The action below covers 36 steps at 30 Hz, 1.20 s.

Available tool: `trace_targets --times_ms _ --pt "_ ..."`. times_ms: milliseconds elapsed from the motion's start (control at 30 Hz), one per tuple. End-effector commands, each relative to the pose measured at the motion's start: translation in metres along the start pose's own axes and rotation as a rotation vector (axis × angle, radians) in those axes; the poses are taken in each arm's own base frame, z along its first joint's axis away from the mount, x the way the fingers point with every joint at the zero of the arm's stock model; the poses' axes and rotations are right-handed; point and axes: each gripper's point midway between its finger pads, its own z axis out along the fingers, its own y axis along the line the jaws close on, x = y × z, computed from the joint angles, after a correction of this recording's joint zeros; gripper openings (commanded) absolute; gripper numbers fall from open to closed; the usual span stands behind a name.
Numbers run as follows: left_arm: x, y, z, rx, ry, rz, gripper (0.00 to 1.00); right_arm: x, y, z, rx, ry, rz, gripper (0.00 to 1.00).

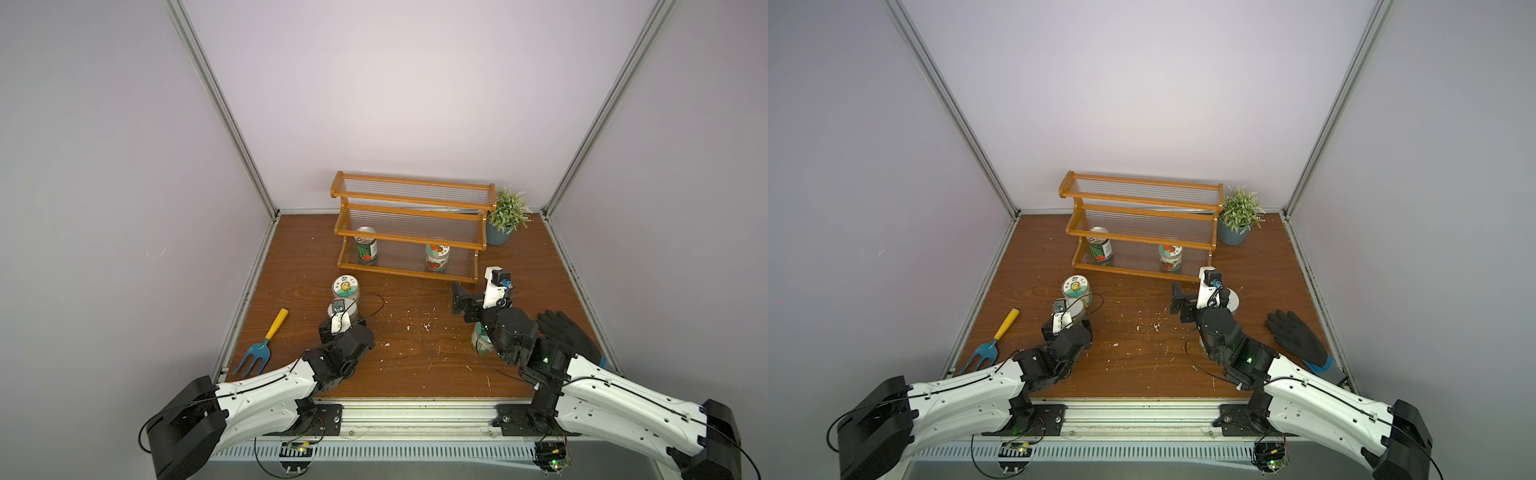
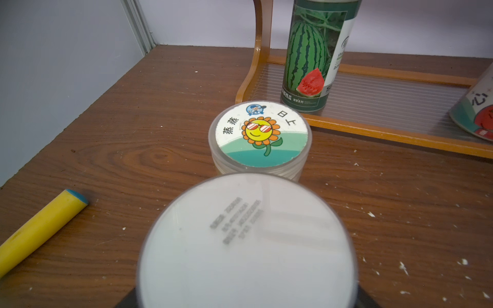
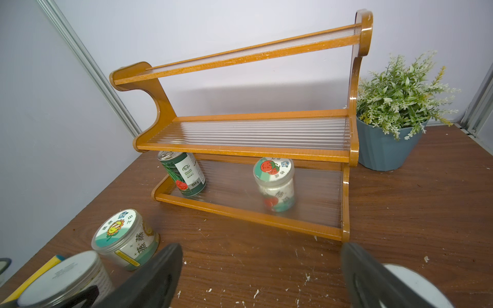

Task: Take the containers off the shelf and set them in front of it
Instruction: Place the container at the center of the board.

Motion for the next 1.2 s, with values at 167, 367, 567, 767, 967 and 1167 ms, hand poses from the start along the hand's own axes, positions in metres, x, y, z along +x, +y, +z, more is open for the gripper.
trace_targets --times_ms 167,367,567,767,967,1167 --pt "0.015 0.006 0.002 -0.018 0.036 0.014 0.81 -0.002 -0.007 -0.002 0.024 -0.013 -0.006 0.99" --pt "0.024 0.002 0.004 -0.029 0.094 0.049 0.91 -0.003 -0.007 -0.003 0.025 -0.017 -0.001 0.99" --pt "0.022 0.003 0.001 -0.027 0.104 0.035 0.98 -0.005 -0.008 -0.004 0.025 -0.02 0.0 0.99" --pt "0.006 -0.003 -0.005 0.018 0.071 0.034 1.0 0.0 -0.005 0.0 0.022 -0.002 -0.008 0.99" --pt "-0.024 -0.006 -0.016 0.052 0.001 0.023 1.0 0.004 -0.001 0.01 0.033 0.029 -0.024 0.99" --pt "-0.054 -0.014 -0.028 0.096 -0.04 0.02 1.0 0.019 0.002 0.025 0.026 0.073 -0.014 0.99"
